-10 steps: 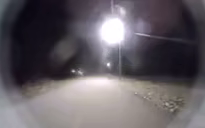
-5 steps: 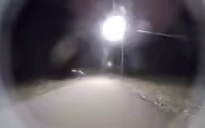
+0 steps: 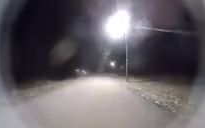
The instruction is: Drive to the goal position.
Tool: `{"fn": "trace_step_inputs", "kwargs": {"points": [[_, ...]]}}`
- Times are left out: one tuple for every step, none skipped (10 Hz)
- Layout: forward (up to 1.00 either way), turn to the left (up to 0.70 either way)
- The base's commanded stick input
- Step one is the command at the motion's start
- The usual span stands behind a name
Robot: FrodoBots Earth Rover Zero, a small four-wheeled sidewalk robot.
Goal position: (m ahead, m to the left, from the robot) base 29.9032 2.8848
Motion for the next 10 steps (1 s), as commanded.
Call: {"fn": "trace_step_inputs", "kwargs": {"points": [[1.00, 0.00], [1.00, 0.00], [1.00, 0.10], [1.00, 0.24], [1.00, 0.26], [1.00, 0.14], [1.00, 0.03], [1.00, 0.00], [1.00, 0.00], [1.00, 0.00]]}}
